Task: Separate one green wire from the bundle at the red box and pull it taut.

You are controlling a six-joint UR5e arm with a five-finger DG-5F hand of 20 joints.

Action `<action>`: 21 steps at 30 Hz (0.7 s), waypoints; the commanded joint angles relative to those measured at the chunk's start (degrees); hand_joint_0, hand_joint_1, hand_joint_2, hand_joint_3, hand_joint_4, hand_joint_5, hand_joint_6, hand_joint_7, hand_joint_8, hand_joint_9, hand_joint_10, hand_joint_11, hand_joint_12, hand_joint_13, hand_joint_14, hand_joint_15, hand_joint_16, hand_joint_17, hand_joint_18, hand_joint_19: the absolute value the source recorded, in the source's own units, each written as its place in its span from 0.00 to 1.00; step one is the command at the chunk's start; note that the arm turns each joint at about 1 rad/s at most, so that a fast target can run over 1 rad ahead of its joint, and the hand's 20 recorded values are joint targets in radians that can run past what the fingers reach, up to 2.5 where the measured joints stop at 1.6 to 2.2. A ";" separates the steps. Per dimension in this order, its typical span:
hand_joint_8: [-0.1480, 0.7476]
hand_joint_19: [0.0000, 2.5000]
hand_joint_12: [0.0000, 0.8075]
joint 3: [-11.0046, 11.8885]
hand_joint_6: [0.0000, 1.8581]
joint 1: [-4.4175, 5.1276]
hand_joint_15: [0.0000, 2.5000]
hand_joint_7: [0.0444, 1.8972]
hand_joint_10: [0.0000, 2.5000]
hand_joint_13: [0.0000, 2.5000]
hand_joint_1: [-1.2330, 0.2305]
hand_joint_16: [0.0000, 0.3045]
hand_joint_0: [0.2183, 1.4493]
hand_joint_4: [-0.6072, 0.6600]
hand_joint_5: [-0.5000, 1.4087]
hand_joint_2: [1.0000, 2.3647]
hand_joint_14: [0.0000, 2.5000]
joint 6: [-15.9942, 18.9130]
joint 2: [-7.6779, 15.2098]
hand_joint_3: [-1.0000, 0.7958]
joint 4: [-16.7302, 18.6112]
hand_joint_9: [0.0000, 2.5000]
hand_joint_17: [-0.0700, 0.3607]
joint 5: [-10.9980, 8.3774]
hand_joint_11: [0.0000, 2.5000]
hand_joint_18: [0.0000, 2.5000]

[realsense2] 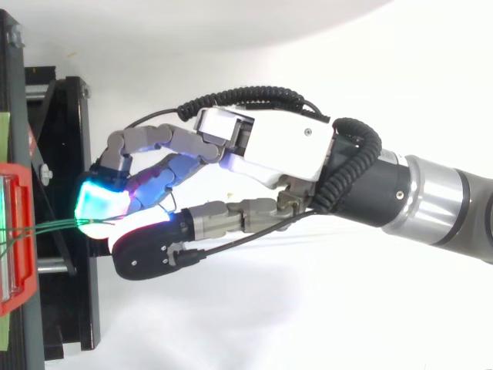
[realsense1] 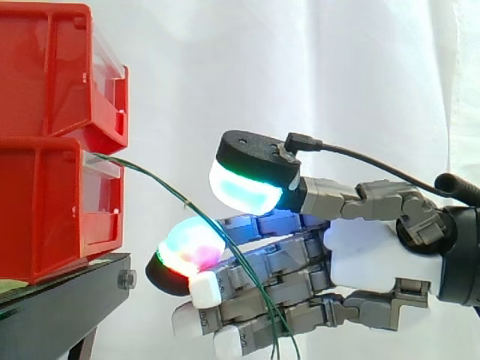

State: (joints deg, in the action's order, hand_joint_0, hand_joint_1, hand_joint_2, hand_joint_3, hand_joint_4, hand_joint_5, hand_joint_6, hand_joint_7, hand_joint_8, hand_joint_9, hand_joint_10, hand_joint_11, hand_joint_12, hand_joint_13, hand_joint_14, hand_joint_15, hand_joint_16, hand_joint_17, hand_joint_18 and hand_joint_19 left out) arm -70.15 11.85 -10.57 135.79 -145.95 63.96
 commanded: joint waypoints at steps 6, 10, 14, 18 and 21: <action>0.53 0.18 0.47 0.19 0.46 0.28 0.13 0.56 0.01 0.32 0.37 0.17 0.33 0.66 0.16 0.02 0.01 -0.59 0.00 0.44 0.32 0.34 0.43 -0.24 0.20 0.28; 0.53 0.18 0.46 1.07 0.47 0.36 0.14 0.54 0.01 0.33 0.34 0.17 0.34 0.67 0.17 0.01 0.01 -0.59 0.00 0.39 -0.30 0.37 0.44 -0.06 0.24 0.29; 0.53 0.19 0.47 2.65 0.47 0.36 0.14 0.55 0.01 0.34 0.38 0.17 0.32 0.67 0.17 0.01 0.01 -0.59 0.00 0.34 -2.58 0.39 0.44 -0.15 0.24 0.30; 0.53 0.20 0.47 3.70 0.46 0.36 0.15 0.56 0.01 0.34 0.43 0.17 0.31 0.67 0.18 0.01 0.01 -0.59 0.00 0.35 -3.90 0.40 0.44 -0.06 0.23 0.30; 0.53 0.20 0.48 4.05 0.46 0.36 0.15 0.57 0.01 0.35 0.45 0.18 0.31 0.66 0.18 0.01 0.01 -0.59 0.00 0.36 -4.43 0.41 0.44 -0.24 0.24 0.31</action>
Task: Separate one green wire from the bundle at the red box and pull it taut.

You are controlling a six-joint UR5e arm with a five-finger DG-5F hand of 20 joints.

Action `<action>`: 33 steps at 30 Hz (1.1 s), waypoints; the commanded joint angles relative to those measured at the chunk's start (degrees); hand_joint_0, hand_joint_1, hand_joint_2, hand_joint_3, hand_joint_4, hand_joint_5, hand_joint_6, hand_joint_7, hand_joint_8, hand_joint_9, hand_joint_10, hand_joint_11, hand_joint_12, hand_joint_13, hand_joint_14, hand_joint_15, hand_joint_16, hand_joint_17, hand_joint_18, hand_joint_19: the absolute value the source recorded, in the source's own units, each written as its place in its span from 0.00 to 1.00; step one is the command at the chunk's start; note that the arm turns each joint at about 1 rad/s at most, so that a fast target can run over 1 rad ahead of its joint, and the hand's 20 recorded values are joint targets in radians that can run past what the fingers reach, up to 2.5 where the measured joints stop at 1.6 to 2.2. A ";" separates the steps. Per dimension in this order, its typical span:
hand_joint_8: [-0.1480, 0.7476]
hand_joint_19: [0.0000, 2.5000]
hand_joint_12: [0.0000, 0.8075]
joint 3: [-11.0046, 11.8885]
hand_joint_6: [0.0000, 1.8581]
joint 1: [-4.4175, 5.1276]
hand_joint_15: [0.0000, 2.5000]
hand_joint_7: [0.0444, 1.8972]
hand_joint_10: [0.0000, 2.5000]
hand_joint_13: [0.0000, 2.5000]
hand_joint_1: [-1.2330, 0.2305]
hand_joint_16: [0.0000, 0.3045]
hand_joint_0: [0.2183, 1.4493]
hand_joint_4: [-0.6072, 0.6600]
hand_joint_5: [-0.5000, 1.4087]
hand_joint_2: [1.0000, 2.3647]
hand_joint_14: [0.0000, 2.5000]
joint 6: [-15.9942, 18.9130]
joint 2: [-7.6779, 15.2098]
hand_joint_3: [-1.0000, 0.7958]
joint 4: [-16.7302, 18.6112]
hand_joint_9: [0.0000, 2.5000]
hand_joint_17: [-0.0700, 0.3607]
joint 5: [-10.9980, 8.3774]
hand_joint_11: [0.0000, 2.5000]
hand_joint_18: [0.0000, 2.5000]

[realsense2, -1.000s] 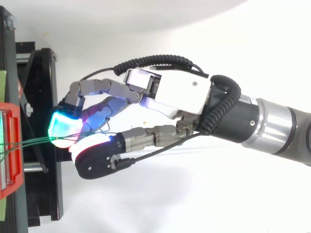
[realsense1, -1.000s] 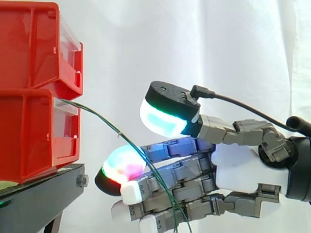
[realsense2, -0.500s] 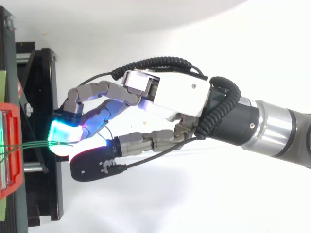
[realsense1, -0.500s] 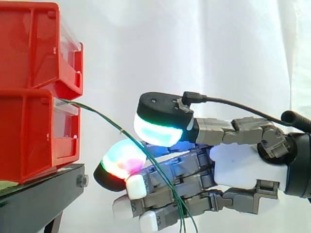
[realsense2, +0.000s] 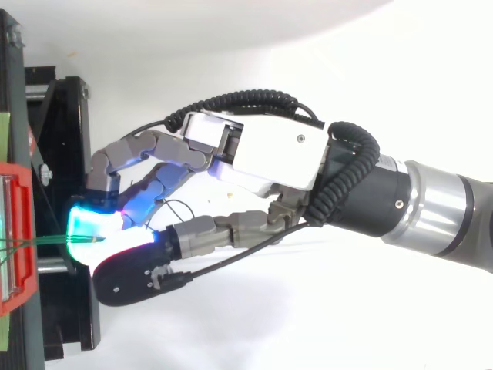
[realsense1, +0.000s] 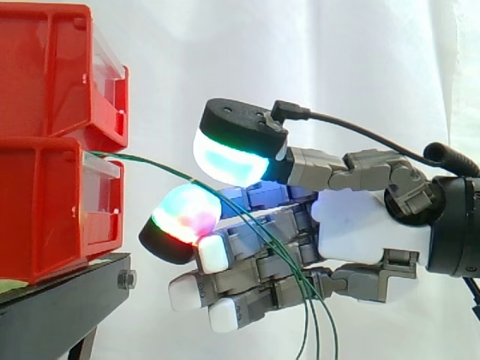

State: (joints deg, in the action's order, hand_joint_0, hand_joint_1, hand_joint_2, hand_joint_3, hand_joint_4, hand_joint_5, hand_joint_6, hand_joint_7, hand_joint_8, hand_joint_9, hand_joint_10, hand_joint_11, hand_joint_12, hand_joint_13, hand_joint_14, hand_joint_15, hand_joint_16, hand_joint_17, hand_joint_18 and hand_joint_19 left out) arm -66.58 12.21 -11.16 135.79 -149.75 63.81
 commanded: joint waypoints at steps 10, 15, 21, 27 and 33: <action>0.54 0.20 0.48 0.40 0.47 0.09 0.16 0.61 0.01 0.37 0.38 0.18 0.32 0.63 0.18 0.02 0.01 0.00 0.00 0.47 -0.72 0.42 0.45 -0.18 0.26 0.33; 0.54 0.20 0.48 0.40 0.48 0.09 0.16 0.62 0.01 0.37 0.33 0.18 0.33 0.60 0.18 0.02 0.01 0.00 0.00 0.47 -0.63 0.43 0.45 -0.18 0.28 0.33; 0.54 0.21 0.47 0.49 0.48 0.09 0.16 0.61 0.01 0.37 0.29 0.18 0.36 0.59 0.18 0.01 0.01 0.70 0.00 0.42 -0.72 0.43 0.45 0.09 0.29 0.33; 0.53 0.21 0.46 0.58 0.48 0.09 0.17 0.59 0.01 0.37 0.30 0.18 0.35 0.63 0.18 0.00 0.01 1.23 0.00 0.28 -0.81 0.43 0.45 0.09 0.29 0.33; 0.54 0.22 0.48 1.02 0.48 -0.17 0.17 0.58 0.01 0.38 0.40 0.19 0.28 0.65 0.18 0.00 0.01 1.93 0.00 0.28 -1.33 0.44 0.46 0.09 0.29 0.35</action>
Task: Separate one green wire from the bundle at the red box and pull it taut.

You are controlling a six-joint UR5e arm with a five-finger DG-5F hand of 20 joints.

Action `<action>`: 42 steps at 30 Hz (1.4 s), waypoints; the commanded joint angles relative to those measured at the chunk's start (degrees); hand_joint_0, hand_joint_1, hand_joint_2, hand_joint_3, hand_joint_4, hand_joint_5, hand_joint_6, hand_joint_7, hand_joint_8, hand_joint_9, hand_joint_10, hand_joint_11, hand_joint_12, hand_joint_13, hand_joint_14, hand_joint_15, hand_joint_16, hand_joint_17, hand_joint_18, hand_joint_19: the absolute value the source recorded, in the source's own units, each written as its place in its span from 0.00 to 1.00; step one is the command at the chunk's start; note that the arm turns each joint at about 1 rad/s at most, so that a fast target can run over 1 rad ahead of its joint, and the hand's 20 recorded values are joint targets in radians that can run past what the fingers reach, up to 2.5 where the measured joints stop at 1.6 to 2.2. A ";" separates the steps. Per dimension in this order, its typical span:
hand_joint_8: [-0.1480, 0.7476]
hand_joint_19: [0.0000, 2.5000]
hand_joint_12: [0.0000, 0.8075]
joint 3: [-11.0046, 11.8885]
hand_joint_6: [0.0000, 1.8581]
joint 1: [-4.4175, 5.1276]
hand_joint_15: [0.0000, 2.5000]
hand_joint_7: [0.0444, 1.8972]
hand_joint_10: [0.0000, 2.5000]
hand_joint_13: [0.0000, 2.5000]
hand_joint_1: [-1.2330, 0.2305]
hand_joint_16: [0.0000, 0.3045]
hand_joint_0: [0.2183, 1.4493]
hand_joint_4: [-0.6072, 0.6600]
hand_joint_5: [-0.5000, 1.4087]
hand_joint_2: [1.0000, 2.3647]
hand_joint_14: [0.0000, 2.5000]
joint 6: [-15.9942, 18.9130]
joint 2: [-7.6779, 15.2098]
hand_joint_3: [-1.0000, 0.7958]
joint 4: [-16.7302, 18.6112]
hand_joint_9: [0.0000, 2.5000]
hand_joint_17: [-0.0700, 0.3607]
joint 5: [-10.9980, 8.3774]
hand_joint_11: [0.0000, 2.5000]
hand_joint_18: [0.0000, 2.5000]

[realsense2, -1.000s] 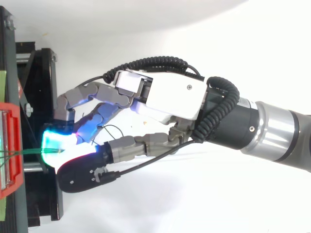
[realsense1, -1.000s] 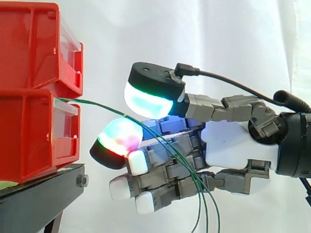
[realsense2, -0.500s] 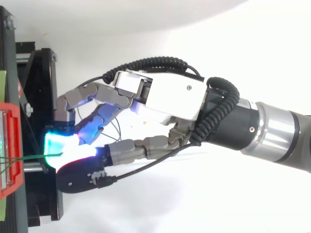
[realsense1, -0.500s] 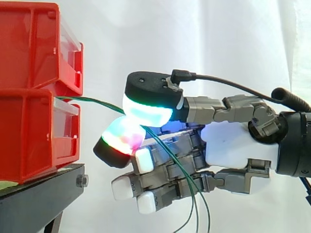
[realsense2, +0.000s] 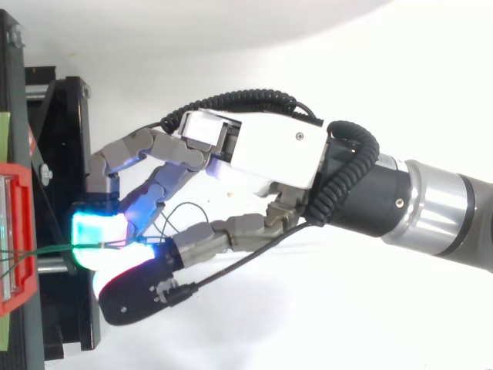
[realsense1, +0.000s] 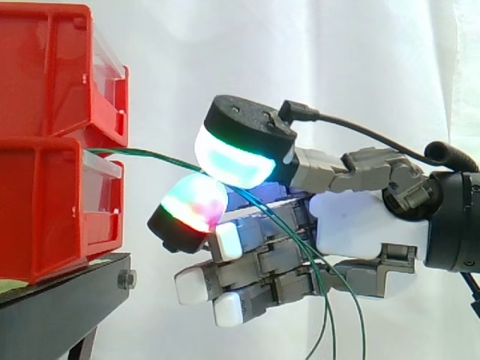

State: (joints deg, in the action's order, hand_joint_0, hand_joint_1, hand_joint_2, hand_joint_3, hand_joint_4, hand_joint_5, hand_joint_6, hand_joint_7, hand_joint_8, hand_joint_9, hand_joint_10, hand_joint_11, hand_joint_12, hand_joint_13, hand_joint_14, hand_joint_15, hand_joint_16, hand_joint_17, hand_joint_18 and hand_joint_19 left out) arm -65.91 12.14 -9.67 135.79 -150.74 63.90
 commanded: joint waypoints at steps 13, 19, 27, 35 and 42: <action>0.54 0.23 0.48 1.75 0.47 -0.37 0.17 0.64 0.01 0.38 0.37 0.19 0.32 0.64 0.18 0.02 0.01 1.58 0.00 0.44 -3.51 0.45 0.46 0.18 0.28 0.36; 0.53 0.22 0.47 1.75 0.48 -0.37 0.17 0.62 0.01 0.38 0.32 0.19 0.34 0.60 0.18 0.02 0.01 1.58 0.00 0.44 -3.51 0.43 0.46 0.09 0.29 0.35; 0.52 0.21 0.45 1.75 0.48 -0.37 0.17 0.59 0.01 0.37 0.27 0.19 0.38 0.59 0.17 0.01 0.01 1.58 0.00 0.33 -3.51 0.42 0.46 0.09 0.29 0.34; 0.51 0.21 0.45 1.84 0.48 -0.37 0.17 0.59 0.01 0.37 0.27 0.18 0.37 0.61 0.18 0.00 0.01 1.58 0.00 0.28 -3.60 0.42 0.45 0.09 0.28 0.34; 0.52 0.22 0.47 1.84 0.47 -0.37 0.17 0.59 0.01 0.37 0.33 0.19 0.29 0.63 0.18 0.00 0.01 1.67 0.00 0.28 -3.51 0.43 0.46 0.09 0.28 0.34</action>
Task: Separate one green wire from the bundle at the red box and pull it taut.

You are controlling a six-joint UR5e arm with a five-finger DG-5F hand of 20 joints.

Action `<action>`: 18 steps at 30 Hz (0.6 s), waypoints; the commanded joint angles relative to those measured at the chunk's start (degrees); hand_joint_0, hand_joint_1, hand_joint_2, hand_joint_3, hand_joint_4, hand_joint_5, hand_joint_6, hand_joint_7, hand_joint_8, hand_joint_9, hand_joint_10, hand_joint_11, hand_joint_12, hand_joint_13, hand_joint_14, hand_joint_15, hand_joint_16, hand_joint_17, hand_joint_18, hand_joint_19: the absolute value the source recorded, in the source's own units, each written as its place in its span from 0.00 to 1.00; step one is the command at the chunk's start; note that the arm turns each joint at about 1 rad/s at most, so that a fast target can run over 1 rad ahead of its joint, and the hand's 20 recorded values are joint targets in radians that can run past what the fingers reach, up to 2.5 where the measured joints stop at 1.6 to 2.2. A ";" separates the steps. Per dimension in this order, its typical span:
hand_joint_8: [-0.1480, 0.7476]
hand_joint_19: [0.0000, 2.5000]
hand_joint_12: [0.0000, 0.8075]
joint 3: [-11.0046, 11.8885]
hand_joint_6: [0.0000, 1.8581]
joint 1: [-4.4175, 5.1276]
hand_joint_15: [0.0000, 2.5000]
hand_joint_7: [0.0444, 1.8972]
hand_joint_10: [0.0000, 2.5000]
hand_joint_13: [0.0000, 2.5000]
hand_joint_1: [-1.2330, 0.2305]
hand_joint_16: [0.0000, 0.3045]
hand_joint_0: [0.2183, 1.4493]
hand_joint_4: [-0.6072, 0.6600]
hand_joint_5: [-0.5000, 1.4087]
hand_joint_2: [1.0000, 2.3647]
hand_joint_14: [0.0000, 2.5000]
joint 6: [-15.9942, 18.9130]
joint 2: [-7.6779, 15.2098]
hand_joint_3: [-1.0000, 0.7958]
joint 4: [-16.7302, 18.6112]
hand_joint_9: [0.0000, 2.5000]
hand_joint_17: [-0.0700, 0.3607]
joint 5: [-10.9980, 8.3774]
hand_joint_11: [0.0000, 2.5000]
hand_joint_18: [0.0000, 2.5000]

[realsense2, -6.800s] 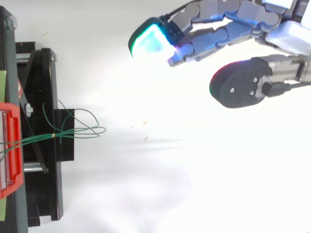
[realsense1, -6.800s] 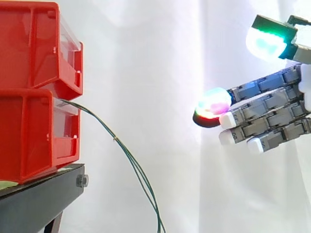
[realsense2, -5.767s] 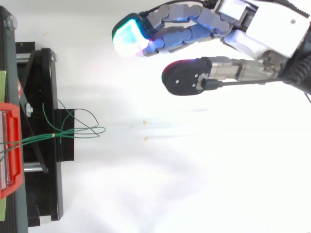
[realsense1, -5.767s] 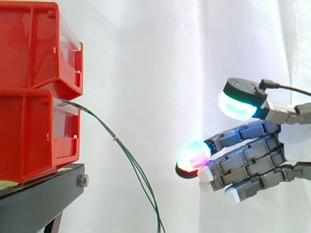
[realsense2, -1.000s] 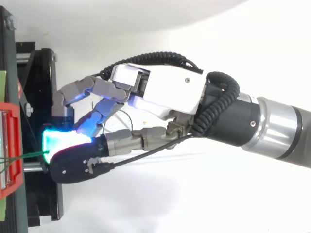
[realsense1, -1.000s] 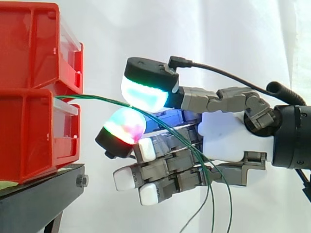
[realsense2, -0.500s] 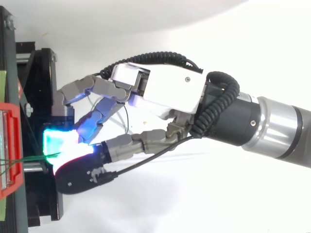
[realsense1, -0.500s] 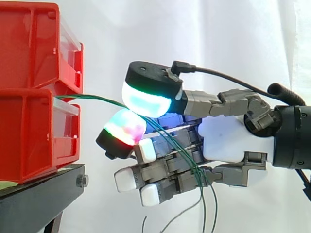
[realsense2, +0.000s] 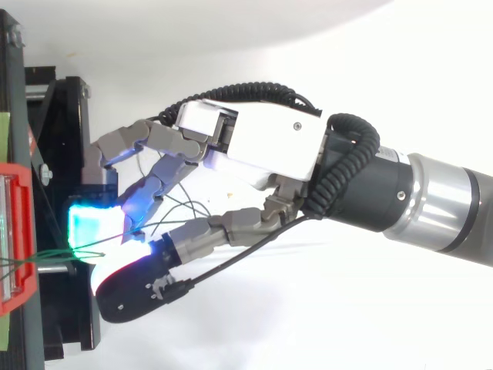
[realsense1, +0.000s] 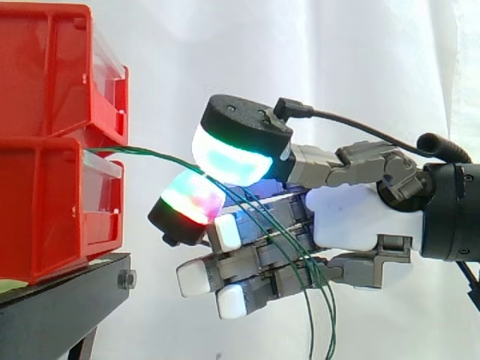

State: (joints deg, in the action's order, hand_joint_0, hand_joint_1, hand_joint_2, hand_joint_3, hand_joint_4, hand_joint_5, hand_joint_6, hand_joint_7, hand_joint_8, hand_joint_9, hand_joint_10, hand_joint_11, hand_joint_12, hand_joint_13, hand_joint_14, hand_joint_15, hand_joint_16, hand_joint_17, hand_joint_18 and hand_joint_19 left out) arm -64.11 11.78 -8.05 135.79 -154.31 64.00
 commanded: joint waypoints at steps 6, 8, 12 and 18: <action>0.52 0.23 0.46 -0.05 0.47 0.00 0.17 0.61 0.01 0.38 0.37 0.18 0.33 0.62 0.19 0.00 0.01 0.50 0.00 0.29 -0.02 0.44 0.45 -0.01 0.28 0.35; 0.52 0.22 0.46 0.04 0.47 0.00 0.17 0.62 0.01 0.38 0.36 0.18 0.34 0.61 0.19 0.01 0.01 0.67 0.00 0.32 -0.02 0.44 0.45 -0.01 0.28 0.35; 0.52 0.22 0.46 0.04 0.47 0.00 0.17 0.63 0.01 0.37 0.31 0.18 0.35 0.59 0.18 0.01 0.01 0.76 0.00 0.36 -0.02 0.43 0.45 -0.01 0.28 0.35; 0.51 0.21 0.45 0.04 0.48 0.00 0.17 0.59 0.01 0.37 0.26 0.18 0.38 0.58 0.18 0.00 0.01 0.94 0.00 0.31 -0.02 0.42 0.45 -0.01 0.28 0.34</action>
State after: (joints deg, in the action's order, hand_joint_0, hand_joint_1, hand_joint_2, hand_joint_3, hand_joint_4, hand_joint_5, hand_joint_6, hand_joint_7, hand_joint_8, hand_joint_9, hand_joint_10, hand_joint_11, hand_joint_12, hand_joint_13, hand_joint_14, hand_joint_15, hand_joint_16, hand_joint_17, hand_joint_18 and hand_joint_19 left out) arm -64.11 11.78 -7.21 135.79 -154.33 63.98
